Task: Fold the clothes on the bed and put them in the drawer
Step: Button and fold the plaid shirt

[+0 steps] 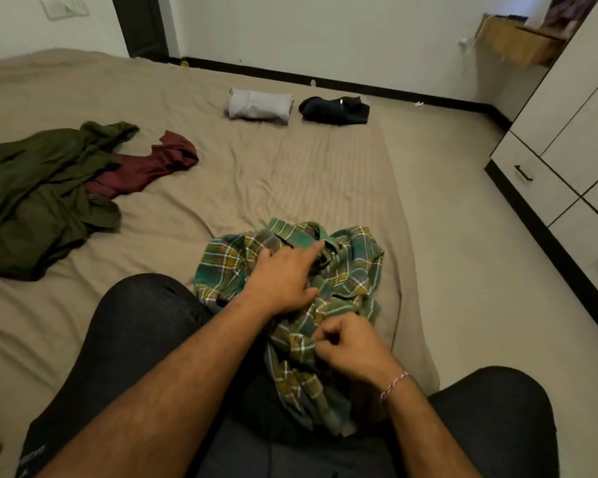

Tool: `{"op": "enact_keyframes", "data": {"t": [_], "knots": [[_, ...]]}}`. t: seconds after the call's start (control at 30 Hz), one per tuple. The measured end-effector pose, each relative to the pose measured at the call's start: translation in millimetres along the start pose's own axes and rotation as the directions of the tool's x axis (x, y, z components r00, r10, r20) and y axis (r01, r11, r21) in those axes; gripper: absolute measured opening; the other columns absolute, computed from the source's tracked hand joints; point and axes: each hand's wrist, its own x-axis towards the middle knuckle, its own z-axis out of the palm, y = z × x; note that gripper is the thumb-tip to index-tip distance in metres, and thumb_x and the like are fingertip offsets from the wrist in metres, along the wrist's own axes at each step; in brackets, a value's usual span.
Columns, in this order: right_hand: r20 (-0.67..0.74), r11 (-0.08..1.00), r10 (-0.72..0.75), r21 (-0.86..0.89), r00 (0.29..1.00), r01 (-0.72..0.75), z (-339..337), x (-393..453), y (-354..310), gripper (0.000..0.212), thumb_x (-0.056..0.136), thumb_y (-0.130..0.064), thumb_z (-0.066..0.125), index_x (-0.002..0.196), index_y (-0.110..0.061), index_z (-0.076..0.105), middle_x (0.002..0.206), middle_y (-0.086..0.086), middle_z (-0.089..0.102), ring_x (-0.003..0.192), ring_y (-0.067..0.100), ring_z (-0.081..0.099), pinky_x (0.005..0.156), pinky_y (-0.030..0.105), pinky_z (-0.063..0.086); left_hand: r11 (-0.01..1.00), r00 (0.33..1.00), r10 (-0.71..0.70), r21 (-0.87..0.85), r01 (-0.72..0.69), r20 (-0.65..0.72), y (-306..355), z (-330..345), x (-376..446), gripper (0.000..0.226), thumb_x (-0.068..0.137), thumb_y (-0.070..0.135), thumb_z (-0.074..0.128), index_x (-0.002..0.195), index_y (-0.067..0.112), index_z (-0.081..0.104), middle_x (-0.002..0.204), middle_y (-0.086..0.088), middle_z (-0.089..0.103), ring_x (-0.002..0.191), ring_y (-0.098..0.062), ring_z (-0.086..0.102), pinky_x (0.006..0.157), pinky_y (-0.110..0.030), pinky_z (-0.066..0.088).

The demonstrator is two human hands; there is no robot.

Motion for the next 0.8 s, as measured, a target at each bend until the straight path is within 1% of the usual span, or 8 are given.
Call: {"op": "enact_keyframes", "data": {"t": [0.1,0.23,0.33,0.43,0.5,0.6,0.73,0.8], "knots": [[-0.292,0.994,0.052,0.108,0.955,-0.021,-5,-6,8,0.014,0.087,-0.023,0.066,0.075,-0.024,0.073,0.072,-0.006,0.072,0.069,0.009,0.068,0.07,0.039,0.06,0.999,0.999,0.008,0.047,-0.01,0.042,3,10,-17,0.018,0.091,0.038,0.053,0.109,0.034,0.055,0.105,0.005,0.068,0.106,-0.023,0.064,0.098,-0.048,0.039],[-0.648,0.973,0.154,0.232,0.746,0.001,-22,5,8,0.006,0.091,-0.027,0.072,0.092,-0.03,0.067,0.089,-0.013,0.066,0.079,0.006,0.063,0.074,0.032,0.058,0.997,0.995,0.078,0.01,-0.078,0.057,8,6,-50,0.012,0.088,0.039,0.054,0.095,0.03,0.051,0.093,0.006,0.064,0.089,-0.023,0.065,0.083,-0.042,0.05],[-0.63,0.98,0.183,0.181,0.755,-0.086,-18,32,23,0.057,0.083,-0.036,0.079,0.133,-0.03,0.051,0.128,-0.01,0.051,0.119,0.02,0.056,0.105,0.043,0.05,0.993,0.979,0.096,0.051,-0.106,0.178,15,4,-73,0.018,0.085,0.042,0.056,0.092,0.025,0.054,0.085,0.004,0.062,0.083,-0.025,0.065,0.077,-0.04,0.055],[-0.505,0.931,0.317,0.327,0.803,-0.162,-10,55,42,0.09,0.076,-0.036,0.085,0.151,-0.03,0.036,0.146,0.005,0.049,0.131,0.025,0.051,0.114,0.047,0.043,0.999,0.98,-0.012,0.045,0.003,0.2,20,2,-81,0.034,0.088,0.06,0.055,0.088,0.026,0.055,0.083,0.007,0.06,0.086,-0.022,0.064,0.087,-0.044,0.049],[-0.388,0.891,0.334,0.427,0.859,-0.154,-9,62,49,0.07,0.078,-0.029,0.082,0.141,-0.037,0.051,0.132,-0.001,0.065,0.118,0.018,0.063,0.108,0.046,0.05,0.999,0.998,-0.05,0.009,0.051,-0.047,21,-2,-73,0.036,0.091,0.064,0.048,0.087,0.03,0.059,0.084,0.011,0.061,0.087,-0.016,0.06,0.091,-0.046,0.045],[-0.387,0.958,0.131,0.287,0.913,-0.015,-3,57,40,0.043,0.085,-0.014,0.073,0.123,-0.032,0.068,0.115,-0.013,0.072,0.107,0.007,0.067,0.103,0.037,0.054,0.979,0.902,-0.045,-0.2,-0.046,-0.429,25,-13,-42,0.025,0.092,0.05,0.049,0.097,0.032,0.065,0.097,0.013,0.064,0.096,-0.014,0.059,0.089,-0.046,0.048],[-0.453,0.948,-0.256,0.055,0.854,0.314,12,43,10,0.055,0.086,-0.014,0.069,0.14,-0.015,0.062,0.139,-0.01,0.058,0.132,0.003,0.05,0.114,0.016,0.035,0.859,0.966,-0.2,-0.503,0.094,-0.162,16,-19,25,0.079,0.075,0.072,0.055,0.14,0.026,0.05,0.133,-0.002,0.063,0.123,-0.025,0.058,0.104,-0.05,0.048],[-0.474,0.927,-0.307,0.047,0.825,0.372,18,37,8,0.045,0.088,-0.011,0.067,0.132,-0.014,0.066,0.135,-0.005,0.063,0.129,0.006,0.055,0.111,0.021,0.04,0.866,0.978,-0.208,-0.47,0.173,-0.024,12,-16,38,0.069,0.071,0.066,0.059,0.128,0.026,0.059,0.122,-0.003,0.07,0.115,-0.027,0.064,0.101,-0.05,0.051]]}}
